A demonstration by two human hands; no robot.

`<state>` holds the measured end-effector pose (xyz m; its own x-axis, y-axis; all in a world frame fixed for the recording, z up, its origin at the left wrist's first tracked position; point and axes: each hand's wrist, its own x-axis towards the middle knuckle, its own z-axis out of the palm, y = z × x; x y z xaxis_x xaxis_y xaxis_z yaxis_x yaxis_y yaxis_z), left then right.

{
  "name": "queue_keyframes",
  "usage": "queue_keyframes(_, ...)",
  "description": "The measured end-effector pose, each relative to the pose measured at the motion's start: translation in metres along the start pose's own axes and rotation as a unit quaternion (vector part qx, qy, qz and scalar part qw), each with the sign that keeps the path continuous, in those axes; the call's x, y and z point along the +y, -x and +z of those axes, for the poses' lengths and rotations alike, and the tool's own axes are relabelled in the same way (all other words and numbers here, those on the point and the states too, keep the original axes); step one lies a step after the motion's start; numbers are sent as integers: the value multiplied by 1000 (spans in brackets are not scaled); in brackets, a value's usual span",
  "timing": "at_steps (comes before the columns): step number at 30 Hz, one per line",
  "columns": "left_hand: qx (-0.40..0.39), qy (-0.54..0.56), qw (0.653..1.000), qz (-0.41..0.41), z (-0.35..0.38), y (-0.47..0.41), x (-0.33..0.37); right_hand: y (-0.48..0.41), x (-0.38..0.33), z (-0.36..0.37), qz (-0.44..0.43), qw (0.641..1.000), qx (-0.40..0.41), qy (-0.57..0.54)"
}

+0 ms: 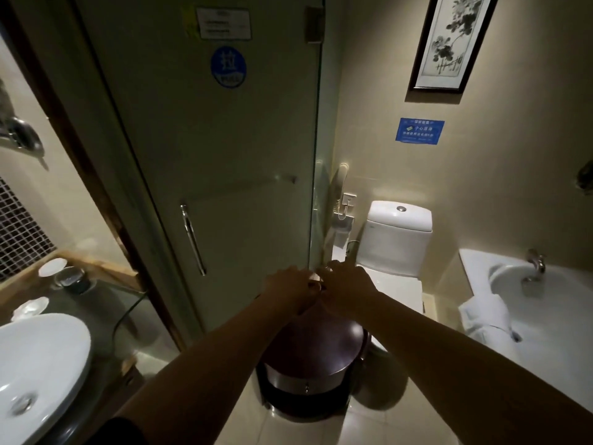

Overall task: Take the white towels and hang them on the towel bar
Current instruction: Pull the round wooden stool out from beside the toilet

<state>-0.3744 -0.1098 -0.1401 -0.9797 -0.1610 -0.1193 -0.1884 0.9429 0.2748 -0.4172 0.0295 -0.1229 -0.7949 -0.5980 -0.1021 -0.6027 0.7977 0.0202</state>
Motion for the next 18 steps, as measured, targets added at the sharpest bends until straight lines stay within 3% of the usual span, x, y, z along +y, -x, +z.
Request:
queue_keyframes(5,-12,6,1000,-19,21,-32,-7,-49,20,28,-56,998,-3,-2)
queue_keyframes(8,-39,15,997,-60,56,-45,-21,-71,33,56,-85,995,-48,-8)
queue_keyframes(13,-45,109,981,-154,104,-58,-48,-94,35,100,-61,990,-127,-28)
queue_keyframes(18,-51,104,984,-136,134,-83,-69,-102,19,140,-59,987,-132,-65)
